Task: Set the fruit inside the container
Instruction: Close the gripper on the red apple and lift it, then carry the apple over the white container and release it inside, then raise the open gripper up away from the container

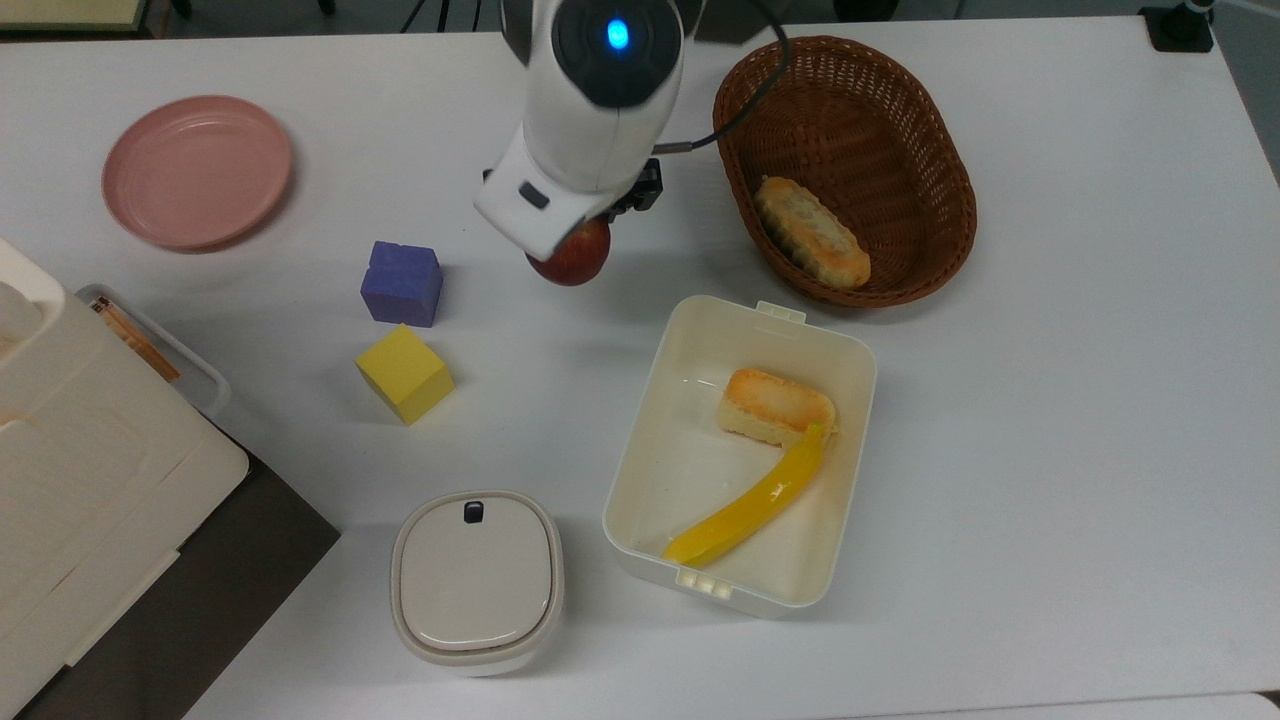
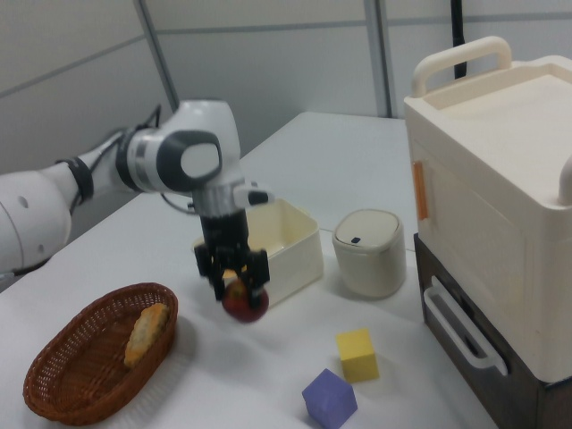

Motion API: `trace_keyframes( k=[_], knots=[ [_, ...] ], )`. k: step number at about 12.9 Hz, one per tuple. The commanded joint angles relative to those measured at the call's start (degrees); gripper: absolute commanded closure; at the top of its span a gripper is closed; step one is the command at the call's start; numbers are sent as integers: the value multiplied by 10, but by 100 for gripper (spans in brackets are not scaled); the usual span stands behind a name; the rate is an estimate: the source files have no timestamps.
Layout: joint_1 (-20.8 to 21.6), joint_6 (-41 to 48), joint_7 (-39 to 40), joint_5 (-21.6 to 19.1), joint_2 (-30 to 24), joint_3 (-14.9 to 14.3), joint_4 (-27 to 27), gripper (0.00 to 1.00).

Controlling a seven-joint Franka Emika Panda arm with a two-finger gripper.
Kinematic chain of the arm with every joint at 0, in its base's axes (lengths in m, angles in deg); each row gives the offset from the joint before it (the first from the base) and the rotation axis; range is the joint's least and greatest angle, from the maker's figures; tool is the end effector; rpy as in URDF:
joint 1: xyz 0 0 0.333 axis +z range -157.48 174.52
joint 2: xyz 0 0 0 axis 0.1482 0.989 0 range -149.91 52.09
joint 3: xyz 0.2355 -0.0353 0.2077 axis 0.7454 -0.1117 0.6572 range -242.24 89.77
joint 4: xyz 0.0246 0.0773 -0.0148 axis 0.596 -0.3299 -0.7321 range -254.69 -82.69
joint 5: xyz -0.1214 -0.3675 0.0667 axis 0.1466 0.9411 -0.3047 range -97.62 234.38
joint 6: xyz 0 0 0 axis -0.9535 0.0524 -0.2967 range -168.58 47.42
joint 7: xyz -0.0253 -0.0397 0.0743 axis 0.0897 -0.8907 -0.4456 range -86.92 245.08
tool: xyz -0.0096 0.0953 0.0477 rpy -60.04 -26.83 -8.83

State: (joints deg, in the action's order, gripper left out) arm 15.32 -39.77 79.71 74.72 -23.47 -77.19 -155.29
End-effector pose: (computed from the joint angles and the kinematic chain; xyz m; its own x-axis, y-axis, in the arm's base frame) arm 0.6561 0.0566 0.4573 0.9565 0.1010 -0.2739 0.1360 -0.9844 0.1120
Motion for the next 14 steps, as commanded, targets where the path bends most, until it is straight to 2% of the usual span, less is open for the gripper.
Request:
trace_keyframes(
  k=[1, 3, 4, 5, 6, 7, 11, 14],
  knots=[
    [6, -84, -110, -38, -9, 2, 23, 99],
    [11, -155, -190, -44, -12, 8, 23, 98],
    [26, -210, -245, -48, -9, 14, 22, 74],
    [35, -246, -292, -49, -7, 14, 18, 23],
    [41, -252, -309, -49, -7, 15, 18, 7],
    [47, -252, -311, -48, -7, 14, 18, 0],
    [45, -251, -303, -43, -7, 14, 17, 0],
    [41, -241, -262, -41, -13, 5, 18, 0]
  ],
)
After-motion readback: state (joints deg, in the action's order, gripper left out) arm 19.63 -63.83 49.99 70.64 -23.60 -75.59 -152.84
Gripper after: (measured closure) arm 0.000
